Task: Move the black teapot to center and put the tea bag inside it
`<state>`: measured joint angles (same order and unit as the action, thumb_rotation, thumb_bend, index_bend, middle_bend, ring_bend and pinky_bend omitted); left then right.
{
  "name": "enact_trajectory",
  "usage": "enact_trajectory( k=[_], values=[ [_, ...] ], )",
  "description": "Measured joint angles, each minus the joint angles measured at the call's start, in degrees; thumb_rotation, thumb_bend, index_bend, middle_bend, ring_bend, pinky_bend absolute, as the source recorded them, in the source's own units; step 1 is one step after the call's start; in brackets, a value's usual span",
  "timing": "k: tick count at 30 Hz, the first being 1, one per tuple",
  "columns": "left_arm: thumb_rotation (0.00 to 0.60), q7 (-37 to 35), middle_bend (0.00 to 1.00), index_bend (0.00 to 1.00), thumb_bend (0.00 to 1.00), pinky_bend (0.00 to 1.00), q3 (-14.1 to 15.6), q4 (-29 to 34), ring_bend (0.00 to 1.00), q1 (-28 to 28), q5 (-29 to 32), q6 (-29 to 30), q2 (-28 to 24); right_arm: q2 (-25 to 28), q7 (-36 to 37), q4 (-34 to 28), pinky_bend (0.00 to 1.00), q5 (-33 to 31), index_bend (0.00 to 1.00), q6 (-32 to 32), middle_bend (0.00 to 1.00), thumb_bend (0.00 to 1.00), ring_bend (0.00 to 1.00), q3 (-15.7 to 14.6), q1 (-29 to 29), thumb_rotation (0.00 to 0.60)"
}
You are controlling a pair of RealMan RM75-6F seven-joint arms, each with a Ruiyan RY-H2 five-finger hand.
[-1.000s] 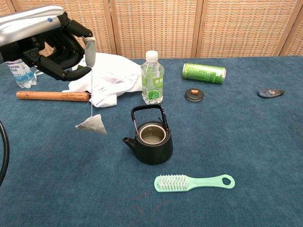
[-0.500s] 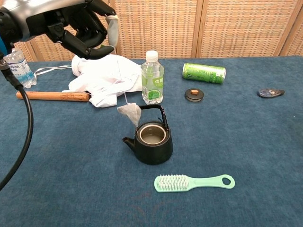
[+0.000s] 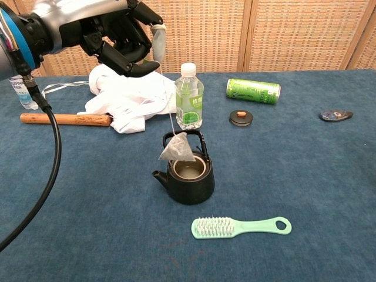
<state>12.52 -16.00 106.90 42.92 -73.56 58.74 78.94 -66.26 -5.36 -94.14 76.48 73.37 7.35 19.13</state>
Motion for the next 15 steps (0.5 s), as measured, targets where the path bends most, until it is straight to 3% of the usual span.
enact_trajectory(
  k=[15],
  values=[
    [0.6,1.15,0.84,0.64,0.43,0.81,1.28,-2.22,0.78,2.12,2.29,-0.94,2.52,-0.06,1.78,0.73,0.31,0.63,0.39,0.1,0.28,0.65,0.22,-0.42,-1.08,0.0]
  ],
)
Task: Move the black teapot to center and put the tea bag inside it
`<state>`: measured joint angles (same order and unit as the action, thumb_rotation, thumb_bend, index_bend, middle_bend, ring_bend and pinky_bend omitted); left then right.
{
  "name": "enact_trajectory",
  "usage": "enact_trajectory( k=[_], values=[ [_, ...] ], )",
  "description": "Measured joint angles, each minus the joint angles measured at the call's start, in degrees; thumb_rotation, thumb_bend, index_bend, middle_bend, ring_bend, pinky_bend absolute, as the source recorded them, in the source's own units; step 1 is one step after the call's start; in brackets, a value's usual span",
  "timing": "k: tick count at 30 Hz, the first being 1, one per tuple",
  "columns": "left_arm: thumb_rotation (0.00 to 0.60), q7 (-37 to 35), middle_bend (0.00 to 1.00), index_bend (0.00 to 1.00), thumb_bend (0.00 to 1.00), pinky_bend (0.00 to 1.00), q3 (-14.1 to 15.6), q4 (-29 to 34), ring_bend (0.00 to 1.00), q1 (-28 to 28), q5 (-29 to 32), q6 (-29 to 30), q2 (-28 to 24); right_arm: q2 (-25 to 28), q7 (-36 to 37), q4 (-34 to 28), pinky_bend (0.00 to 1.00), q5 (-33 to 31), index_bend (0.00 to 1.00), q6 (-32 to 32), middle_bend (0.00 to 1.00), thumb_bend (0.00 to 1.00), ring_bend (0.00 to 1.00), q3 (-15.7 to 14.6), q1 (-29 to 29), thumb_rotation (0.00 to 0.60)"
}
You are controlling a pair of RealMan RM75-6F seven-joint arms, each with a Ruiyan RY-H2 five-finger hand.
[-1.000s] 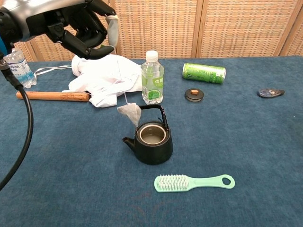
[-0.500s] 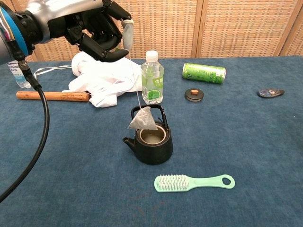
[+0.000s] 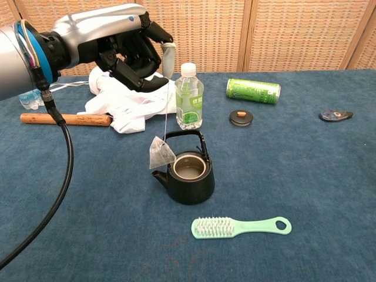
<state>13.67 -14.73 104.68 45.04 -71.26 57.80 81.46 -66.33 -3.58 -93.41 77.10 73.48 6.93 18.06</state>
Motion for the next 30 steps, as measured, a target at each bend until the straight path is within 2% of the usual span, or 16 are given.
enact_trajectory(
  k=[6,20,30],
  values=[
    [0.6,-0.16,0.84,0.64,0.43,0.81,0.5,-1.29,0.78,0.5,0.68,-0.28,1.19,0.24,0.62,0.17,0.31,0.07,0.39,-0.22,0.28,0.65,0.22,-0.12,-0.36,0.0],
    [0.6,0.21,0.84,0.64,0.43,0.81,-0.42,-1.32,0.78,2.28,0.86,0.31,2.17,0.51,1.73,0.65,0.31,0.17,0.39,0.24,0.28,0.65,0.22,0.1,-1.16,0.0],
    [0.6,1.58,0.84,0.64,0.43,0.81,0.72,-1.88,0.78,2.94,2.79,-0.58,2.86,0.52,2.64,1.34,0.31,0.05,0.39,0.05,0.27,0.65,0.22,0.13,-1.56,0.0]
  ],
)
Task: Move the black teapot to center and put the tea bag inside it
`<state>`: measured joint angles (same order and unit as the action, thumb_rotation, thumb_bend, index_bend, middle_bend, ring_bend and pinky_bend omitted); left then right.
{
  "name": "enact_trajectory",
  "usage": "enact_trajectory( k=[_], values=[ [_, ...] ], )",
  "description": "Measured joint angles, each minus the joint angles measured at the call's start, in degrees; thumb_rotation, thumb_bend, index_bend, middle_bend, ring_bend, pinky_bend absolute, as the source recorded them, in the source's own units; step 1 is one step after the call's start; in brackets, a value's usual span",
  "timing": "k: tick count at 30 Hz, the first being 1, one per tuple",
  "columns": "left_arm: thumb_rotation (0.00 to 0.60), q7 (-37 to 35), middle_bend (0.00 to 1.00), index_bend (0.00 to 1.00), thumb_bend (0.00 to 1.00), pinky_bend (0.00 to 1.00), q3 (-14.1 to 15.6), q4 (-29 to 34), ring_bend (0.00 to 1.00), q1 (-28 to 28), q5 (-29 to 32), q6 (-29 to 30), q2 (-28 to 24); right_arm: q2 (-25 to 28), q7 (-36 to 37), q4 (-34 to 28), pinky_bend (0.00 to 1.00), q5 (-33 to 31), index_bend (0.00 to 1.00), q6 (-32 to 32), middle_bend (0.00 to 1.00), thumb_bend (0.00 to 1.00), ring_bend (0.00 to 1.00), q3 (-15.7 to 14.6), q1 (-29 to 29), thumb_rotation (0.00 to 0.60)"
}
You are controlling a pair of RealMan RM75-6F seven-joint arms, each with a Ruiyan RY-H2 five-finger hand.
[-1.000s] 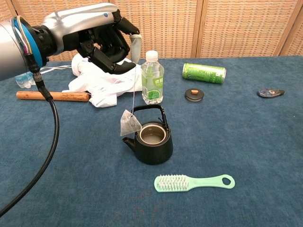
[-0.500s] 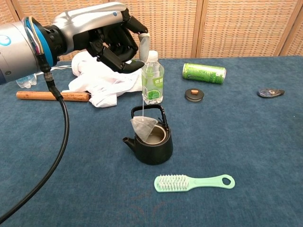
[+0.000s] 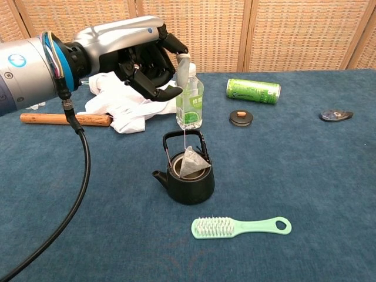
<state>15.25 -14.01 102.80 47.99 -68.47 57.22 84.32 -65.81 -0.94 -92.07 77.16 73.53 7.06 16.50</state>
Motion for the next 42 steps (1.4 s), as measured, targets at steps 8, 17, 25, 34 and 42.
enact_trajectory(
  k=[8,17,25,34,42],
  values=[
    [0.6,1.6,0.84,0.64,0.43,0.81,2.01,0.28,0.78,-0.38,0.53,-0.06,-0.28,-0.15,0.49,0.21,0.31,-0.09,0.39,-0.72,0.27,0.65,0.22,0.04,0.06,0.0],
    [0.6,3.29,0.84,0.64,0.43,0.81,5.23,0.57,0.78,-1.38,-2.38,1.0,0.01,0.1,0.87,0.06,0.31,-0.31,0.39,-0.82,0.27,0.65,0.22,0.08,-0.27,0.0],
    [0.6,7.94,0.84,0.64,0.43,0.81,11.01,0.04,0.78,-4.61,-8.3,4.46,0.3,0.23,0.88,-0.14,0.31,-0.29,0.39,-1.22,0.27,0.65,0.22,0.13,-0.26,0.0],
    [0.6,15.26,0.82,0.64,0.43,0.81,13.21,-0.32,0.76,-6.37,-9.5,5.89,0.68,0.4,0.16,-0.69,0.31,-0.59,0.39,-1.34,0.27,0.65,0.22,0.3,-0.26,0.0],
    [0.6,20.41,0.8,0.64,0.43,0.8,14.61,0.31,0.74,-7.23,-8.39,5.12,0.24,0.56,-0.41,-1.08,0.31,-1.08,0.39,-1.85,0.28,0.65,0.22,0.41,-0.14,0.0]
  ],
)
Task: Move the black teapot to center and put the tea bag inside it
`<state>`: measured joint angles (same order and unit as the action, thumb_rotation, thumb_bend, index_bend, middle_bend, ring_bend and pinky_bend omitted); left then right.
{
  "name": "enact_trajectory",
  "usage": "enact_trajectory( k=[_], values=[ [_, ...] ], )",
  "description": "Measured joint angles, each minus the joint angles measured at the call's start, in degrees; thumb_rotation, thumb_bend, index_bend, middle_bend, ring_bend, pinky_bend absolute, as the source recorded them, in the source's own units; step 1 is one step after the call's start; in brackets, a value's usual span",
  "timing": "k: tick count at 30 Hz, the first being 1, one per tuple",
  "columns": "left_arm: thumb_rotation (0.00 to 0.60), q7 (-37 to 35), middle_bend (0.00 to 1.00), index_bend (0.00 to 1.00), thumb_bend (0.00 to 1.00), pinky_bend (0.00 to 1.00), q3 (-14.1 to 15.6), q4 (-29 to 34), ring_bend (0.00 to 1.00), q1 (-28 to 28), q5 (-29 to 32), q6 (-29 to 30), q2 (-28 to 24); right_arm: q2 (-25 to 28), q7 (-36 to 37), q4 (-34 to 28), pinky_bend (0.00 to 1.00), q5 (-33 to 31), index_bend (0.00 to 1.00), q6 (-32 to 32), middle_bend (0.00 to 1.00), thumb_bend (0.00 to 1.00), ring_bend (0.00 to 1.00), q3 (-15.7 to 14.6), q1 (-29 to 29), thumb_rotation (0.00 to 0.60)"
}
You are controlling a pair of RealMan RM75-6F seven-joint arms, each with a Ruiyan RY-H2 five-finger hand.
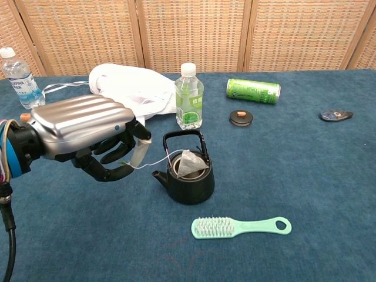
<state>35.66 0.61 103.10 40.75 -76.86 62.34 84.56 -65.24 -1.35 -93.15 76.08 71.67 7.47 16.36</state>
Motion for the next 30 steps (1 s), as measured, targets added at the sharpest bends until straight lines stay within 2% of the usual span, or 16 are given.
enact_trajectory(
  k=[6,16,24,30],
  values=[
    [0.6,4.98,0.8,0.62,0.43,0.8,0.2,1.62,0.74,-0.04,2.78,-0.96,-0.41,0.11,-0.16,-0.18,0.31,-0.3,0.39,-0.25,0.28,0.65,0.22,0.05,0.03,0.0],
    [0.6,10.66,0.8,0.52,0.43,0.8,0.54,4.05,0.74,0.31,6.76,-2.08,-1.21,0.13,0.17,-0.1,0.31,-0.34,0.39,-0.47,0.29,0.65,0.22,0.04,0.0,0.0],
    [0.6,11.91,0.8,0.46,0.4,0.8,0.82,4.72,0.74,-0.02,6.83,-1.06,-0.71,0.3,0.16,-0.35,0.31,-0.4,0.39,-0.36,0.29,0.65,0.22,0.1,-0.11,0.0],
    [0.6,11.6,0.8,0.35,0.39,0.8,0.71,5.03,0.74,-0.02,6.12,-0.92,-0.91,0.37,0.25,-0.4,0.31,-0.29,0.39,-0.37,0.29,0.65,0.22,0.09,-0.13,0.0]
  ],
)
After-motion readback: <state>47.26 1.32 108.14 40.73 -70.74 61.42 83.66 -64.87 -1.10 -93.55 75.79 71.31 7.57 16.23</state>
